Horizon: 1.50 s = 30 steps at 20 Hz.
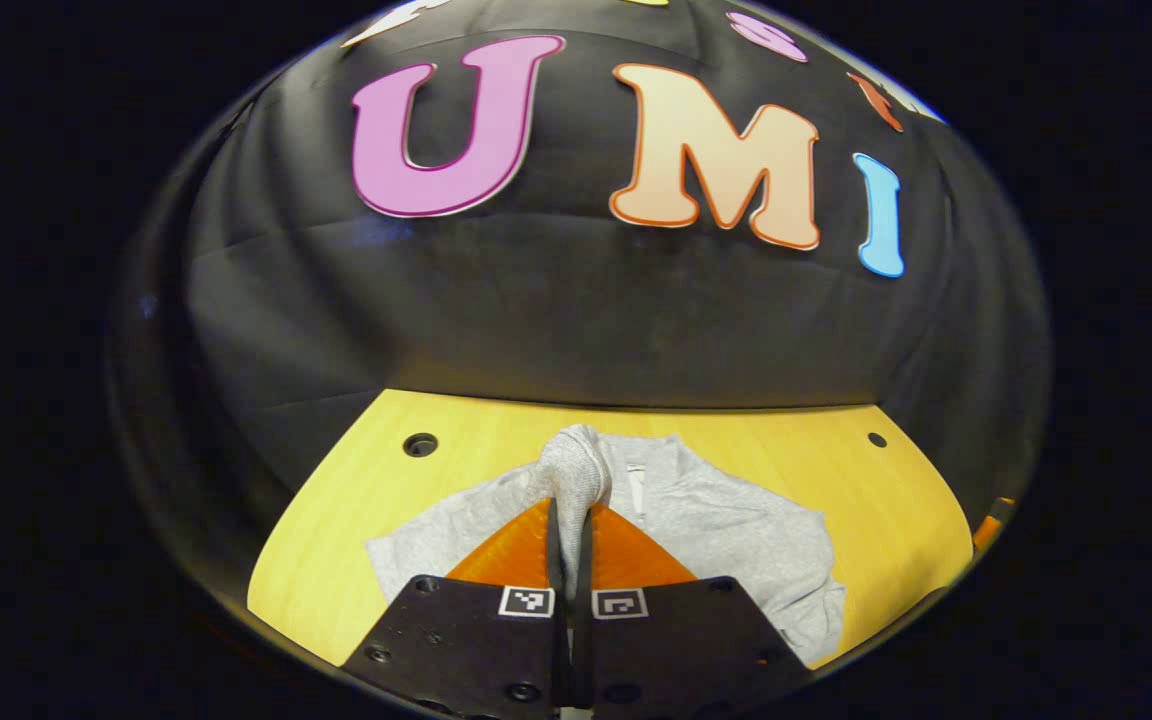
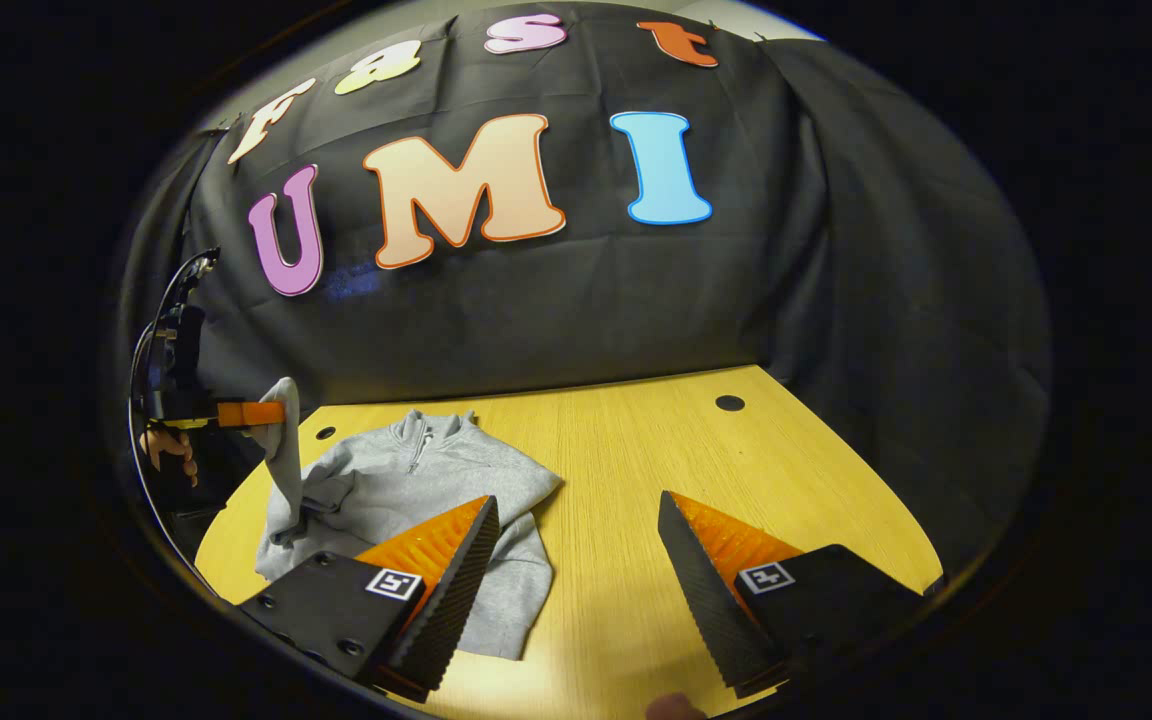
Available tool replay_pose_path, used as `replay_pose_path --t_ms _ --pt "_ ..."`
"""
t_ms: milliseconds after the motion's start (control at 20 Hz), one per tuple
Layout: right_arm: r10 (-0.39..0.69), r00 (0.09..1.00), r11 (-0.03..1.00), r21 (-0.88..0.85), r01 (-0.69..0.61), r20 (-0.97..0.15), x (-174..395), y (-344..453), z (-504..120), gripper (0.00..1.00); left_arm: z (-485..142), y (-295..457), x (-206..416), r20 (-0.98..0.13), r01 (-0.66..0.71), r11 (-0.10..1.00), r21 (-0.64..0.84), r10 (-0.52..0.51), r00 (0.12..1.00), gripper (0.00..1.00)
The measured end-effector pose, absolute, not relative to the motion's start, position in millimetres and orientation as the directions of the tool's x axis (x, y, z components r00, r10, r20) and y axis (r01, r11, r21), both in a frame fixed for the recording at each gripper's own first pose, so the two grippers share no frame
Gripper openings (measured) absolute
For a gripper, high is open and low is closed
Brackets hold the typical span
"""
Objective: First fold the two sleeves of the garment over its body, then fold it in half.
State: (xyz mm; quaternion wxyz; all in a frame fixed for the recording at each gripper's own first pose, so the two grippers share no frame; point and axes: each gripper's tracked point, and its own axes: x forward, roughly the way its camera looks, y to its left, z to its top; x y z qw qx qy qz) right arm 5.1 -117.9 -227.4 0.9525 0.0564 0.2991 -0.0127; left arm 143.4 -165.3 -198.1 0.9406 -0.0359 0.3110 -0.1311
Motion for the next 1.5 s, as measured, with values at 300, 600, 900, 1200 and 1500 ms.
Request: replay_pose_path --t_ms 300,600,900,1200,1500 --pt "-0.012 0.816 0.993 0.088 0.077 -0.579 -16.5 -137.9 -228.4 0.99 -205.7 -233.8 134.6 -0.591 0.301 0.937 -0.175 -0.345 0.730 0.00" --pt "-0.026 0.803 0.992 0.082 0.092 -0.596 -37.1 -157.5 -234.5 0.99 -212.0 -311.8 127.2 -0.590 0.405 0.899 -0.165 -0.419 0.690 0.02" --pt "-0.035 0.798 0.990 0.086 0.109 -0.601 -46.9 -173.4 -236.3 0.99 -237.2 -359.4 121.3 -0.630 0.455 0.879 -0.144 -0.436 0.643 0.00" --pt "-0.018 0.789 0.990 0.099 0.100 -0.614 -46.4 -170.9 -243.7 0.99 -256.9 -375.4 110.4 -0.650 0.484 0.861 -0.159 -0.460 0.605 0.10" --pt "0.016 0.798 0.991 0.114 0.066 -0.602 -28.2 -144.2 -249.1 0.99 -220.1 -332.8 113.3 -0.560 0.462 0.872 -0.162 -0.467 0.685 0.94"
